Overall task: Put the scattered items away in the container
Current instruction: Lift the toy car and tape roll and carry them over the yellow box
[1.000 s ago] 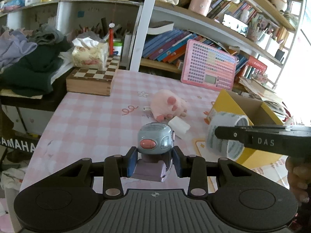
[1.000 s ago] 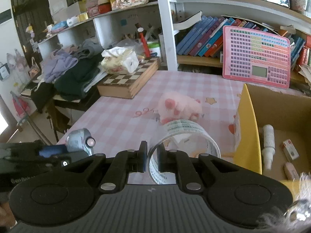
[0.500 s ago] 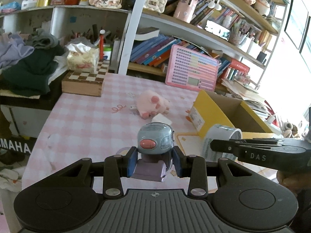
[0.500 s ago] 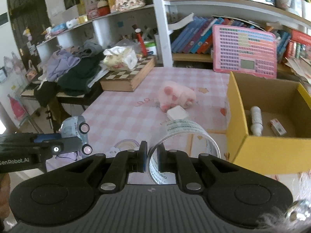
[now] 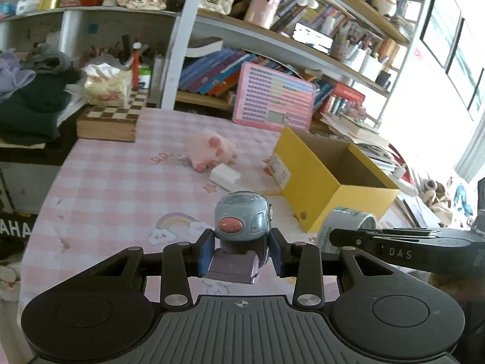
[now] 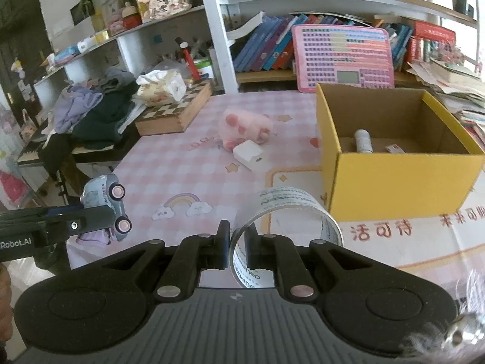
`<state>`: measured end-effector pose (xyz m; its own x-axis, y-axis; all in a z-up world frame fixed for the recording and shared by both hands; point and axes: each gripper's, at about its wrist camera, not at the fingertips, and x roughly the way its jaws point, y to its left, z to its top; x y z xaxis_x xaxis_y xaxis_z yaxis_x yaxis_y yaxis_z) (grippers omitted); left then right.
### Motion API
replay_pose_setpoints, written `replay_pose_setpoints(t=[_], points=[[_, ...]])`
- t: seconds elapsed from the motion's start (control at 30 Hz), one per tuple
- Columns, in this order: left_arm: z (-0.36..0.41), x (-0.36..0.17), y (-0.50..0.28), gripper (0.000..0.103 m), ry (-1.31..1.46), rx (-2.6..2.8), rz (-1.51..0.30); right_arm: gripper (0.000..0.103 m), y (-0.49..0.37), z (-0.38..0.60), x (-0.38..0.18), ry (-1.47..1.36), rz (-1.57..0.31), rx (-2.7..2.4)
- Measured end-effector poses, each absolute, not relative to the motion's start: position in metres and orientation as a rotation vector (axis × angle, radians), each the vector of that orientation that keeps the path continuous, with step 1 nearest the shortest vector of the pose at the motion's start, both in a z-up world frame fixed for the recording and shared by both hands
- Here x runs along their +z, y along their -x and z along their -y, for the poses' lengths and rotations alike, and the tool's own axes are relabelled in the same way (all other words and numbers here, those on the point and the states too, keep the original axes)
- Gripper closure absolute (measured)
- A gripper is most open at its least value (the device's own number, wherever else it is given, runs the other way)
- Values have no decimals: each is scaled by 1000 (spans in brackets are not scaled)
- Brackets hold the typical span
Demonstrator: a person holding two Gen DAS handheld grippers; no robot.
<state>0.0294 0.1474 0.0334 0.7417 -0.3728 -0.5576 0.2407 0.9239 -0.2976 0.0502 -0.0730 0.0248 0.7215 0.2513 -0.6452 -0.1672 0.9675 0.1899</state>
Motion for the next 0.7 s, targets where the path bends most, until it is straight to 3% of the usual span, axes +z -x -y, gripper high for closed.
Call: replay_pose_setpoints(t=[0.7], points=[[-91, 31, -31, 66, 153, -525, -683, 93, -12, 126, 22, -186, -722, 59]])
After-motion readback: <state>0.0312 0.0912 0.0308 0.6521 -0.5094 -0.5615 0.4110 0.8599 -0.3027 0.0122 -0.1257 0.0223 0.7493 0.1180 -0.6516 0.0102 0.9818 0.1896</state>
